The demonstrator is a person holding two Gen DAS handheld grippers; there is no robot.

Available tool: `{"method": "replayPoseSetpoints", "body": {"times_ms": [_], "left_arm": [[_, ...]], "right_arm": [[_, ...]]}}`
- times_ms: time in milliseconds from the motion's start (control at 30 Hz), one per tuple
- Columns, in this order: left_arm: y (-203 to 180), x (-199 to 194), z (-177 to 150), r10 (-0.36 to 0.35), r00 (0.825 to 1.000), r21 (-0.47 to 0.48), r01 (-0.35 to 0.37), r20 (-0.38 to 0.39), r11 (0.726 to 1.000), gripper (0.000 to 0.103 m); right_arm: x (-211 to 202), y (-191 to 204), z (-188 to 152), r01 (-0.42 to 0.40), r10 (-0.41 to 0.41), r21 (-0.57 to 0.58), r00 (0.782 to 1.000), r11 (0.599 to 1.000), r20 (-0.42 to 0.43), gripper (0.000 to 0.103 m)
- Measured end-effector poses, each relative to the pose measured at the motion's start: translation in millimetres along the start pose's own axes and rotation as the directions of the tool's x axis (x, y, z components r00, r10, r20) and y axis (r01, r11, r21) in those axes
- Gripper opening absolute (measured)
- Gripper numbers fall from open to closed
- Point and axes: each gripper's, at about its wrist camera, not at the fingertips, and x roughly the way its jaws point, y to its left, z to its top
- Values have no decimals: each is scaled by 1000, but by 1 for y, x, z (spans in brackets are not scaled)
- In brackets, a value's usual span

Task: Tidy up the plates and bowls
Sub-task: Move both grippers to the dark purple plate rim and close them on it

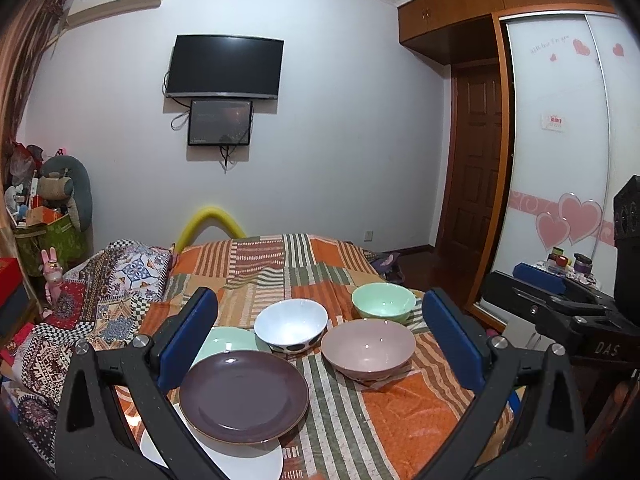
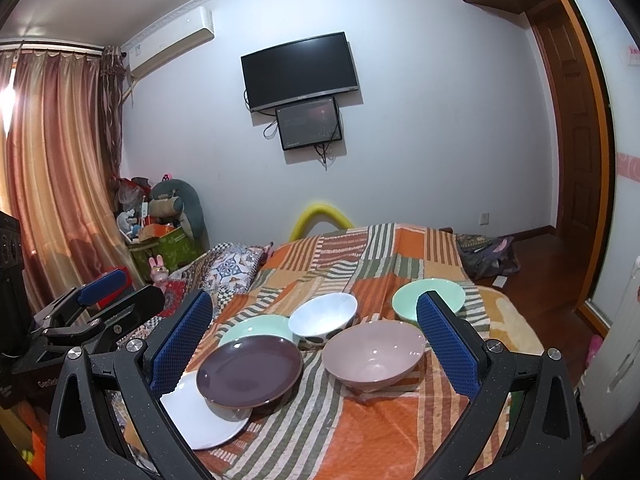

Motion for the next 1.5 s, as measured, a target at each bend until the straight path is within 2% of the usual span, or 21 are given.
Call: {"method": "replayPoseSetpoints", "body": {"times_ms": [100,233,333,467,567,700,867,900,1033,1233,1400,1500], "left_arm": [[5,6,-3,2,1000,2,-2,-21,1000,103],[17,13,-10,45,998,16,-44,-36,999,103],[31,22,-16,77,996,15,-76,-55,997,102],[56,38,-26,123,987,6,-123,-105,992,92],[79,53,-34,132,979,-29,-138,-157,990,87],[110,76,-48,146,962,-78,-168,-231,983,82],[141,104,-68,182,933,-81,-217,-309,973,79],[148,110,-74,181,927,-86,-221,-330,972,75],[165,132,-96,175,896,-97,-234,-409,967,62],[178,153,-123,155,856,-98,-232,-493,968,58],[191,162,-136,131,844,-121,-225,-520,967,56],[200,166,-143,126,836,-137,-232,-533,963,47]], "right_arm": [[10,0,-4,-1,1,13,1000,1000,-29,102],[23,-3,-12,-8,10,27,998,1000,-68,102],[34,-2,-18,-14,18,38,994,999,-106,97],[55,-2,-29,-26,32,40,985,999,-172,89],[71,0,-37,-36,45,40,974,999,-223,84],[91,2,-45,-48,60,51,956,998,-286,76],[120,4,-58,-64,84,67,925,996,-372,65],[125,5,-62,-64,85,68,918,996,-388,63],[142,5,-70,-67,94,78,894,995,-439,60],[165,10,-82,-66,94,74,862,995,-498,56],[186,14,-95,-69,97,71,829,995,-550,48],[195,15,-103,-60,91,71,810,996,-579,44]]}}
